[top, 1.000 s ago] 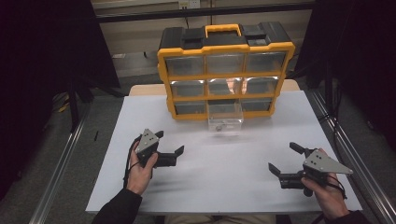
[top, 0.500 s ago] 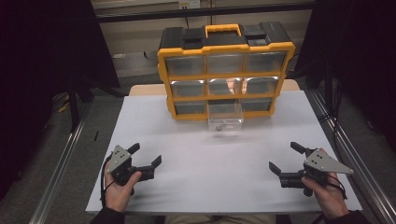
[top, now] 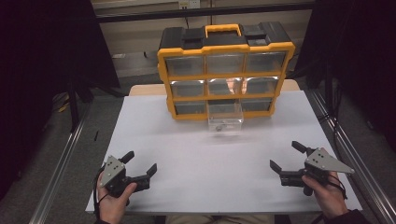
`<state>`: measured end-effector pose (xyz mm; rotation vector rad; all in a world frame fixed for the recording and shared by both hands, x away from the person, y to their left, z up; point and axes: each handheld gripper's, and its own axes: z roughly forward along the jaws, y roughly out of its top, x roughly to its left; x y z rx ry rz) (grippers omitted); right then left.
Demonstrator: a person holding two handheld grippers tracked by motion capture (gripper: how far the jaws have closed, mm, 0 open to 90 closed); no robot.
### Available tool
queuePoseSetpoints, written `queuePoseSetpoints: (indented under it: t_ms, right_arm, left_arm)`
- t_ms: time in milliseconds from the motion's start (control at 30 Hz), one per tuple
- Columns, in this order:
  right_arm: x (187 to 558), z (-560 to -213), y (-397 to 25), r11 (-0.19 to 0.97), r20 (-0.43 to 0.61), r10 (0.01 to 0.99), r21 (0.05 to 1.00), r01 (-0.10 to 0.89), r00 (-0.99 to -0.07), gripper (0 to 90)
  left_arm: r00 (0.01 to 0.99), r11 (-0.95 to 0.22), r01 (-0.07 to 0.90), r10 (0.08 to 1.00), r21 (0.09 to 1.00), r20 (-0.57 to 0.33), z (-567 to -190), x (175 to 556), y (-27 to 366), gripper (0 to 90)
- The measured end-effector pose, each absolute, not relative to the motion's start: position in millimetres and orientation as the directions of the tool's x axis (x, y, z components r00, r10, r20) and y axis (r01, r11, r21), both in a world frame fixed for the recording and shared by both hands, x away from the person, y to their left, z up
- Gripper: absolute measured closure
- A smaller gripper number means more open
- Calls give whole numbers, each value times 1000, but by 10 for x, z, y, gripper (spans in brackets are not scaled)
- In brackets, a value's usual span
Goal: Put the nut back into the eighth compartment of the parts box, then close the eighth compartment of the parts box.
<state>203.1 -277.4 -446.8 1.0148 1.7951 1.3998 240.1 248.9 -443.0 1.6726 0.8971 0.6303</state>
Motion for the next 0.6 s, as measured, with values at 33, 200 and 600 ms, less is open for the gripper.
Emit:
queuePoseSetpoints:
  t_ms: [33,200,600]
  right_arm:
    - [2030,-4468,-2773,132,-22,867,973,188,-497,0]
    - [2025,-4466,-2793,126,-16,866,974,189,-499,0]
    - [2035,-4467,-2783,112,9,856,973,202,-517,0]
  left_arm:
    - [577,-126,247,815,961,-42,-4431,2410,2489,44]
    - [577,-122,261,815,958,-53,-4439,2417,2479,45]
    - [610,-146,276,791,950,-56,-4445,2450,2390,45]
